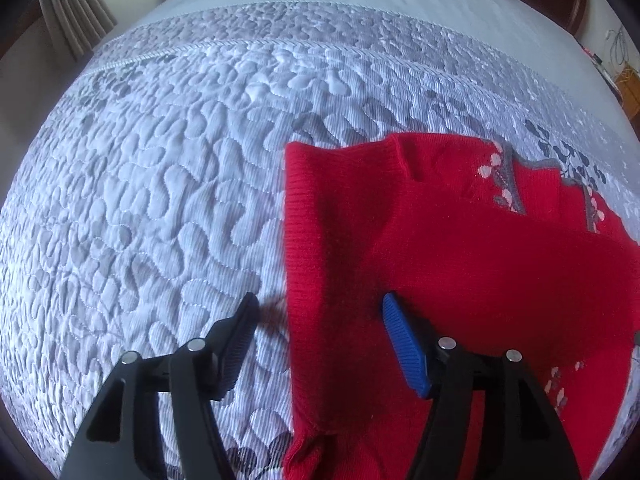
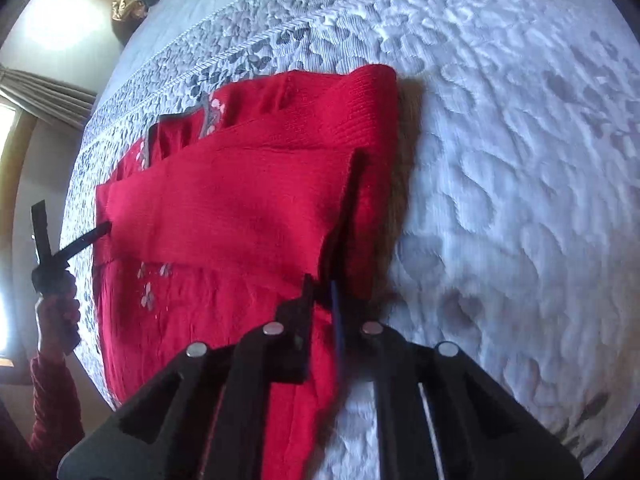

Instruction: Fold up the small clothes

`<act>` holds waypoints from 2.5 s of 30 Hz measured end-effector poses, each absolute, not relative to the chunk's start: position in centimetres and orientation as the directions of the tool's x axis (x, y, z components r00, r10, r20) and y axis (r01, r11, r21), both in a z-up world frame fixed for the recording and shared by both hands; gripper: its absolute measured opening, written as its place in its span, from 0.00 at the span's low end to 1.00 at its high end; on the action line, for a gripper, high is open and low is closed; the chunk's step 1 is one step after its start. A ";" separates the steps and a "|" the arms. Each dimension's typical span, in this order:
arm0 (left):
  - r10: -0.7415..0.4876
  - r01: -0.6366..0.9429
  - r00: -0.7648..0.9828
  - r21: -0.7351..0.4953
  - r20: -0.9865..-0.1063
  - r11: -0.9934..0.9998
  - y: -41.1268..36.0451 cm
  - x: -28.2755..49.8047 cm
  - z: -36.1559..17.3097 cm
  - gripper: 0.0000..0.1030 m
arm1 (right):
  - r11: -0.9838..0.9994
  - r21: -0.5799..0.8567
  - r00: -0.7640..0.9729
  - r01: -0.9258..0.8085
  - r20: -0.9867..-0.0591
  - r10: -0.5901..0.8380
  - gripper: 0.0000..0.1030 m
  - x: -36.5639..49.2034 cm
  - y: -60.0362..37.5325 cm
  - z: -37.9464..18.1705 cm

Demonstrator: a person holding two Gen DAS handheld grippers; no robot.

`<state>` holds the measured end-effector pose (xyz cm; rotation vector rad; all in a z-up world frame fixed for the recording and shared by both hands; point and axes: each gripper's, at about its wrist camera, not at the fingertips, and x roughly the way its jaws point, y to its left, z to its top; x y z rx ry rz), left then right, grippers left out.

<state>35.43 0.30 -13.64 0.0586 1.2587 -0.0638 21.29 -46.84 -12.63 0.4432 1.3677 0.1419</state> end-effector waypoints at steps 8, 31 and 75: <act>-0.077 0.078 0.299 -0.056 -0.951 0.995 3.4 28.0 -12.7 0.62 | 0.871 0.461 0.182 0.169 -0.883 0.432 0.40 15.5 -46.7 -12.7; -0.198 0.145 0.221 -0.168 -0.955 0.975 3.7 20.2 -13.1 0.48 | 0.835 0.515 0.205 0.194 -0.853 0.479 0.36 9.8 -45.4 -12.6; -0.226 0.203 0.141 -0.196 -0.964 0.960 8.3 0.7 -12.0 0.59 | 0.798 0.582 0.165 0.157 -0.812 0.560 0.35 -12.4 -38.5 -13.3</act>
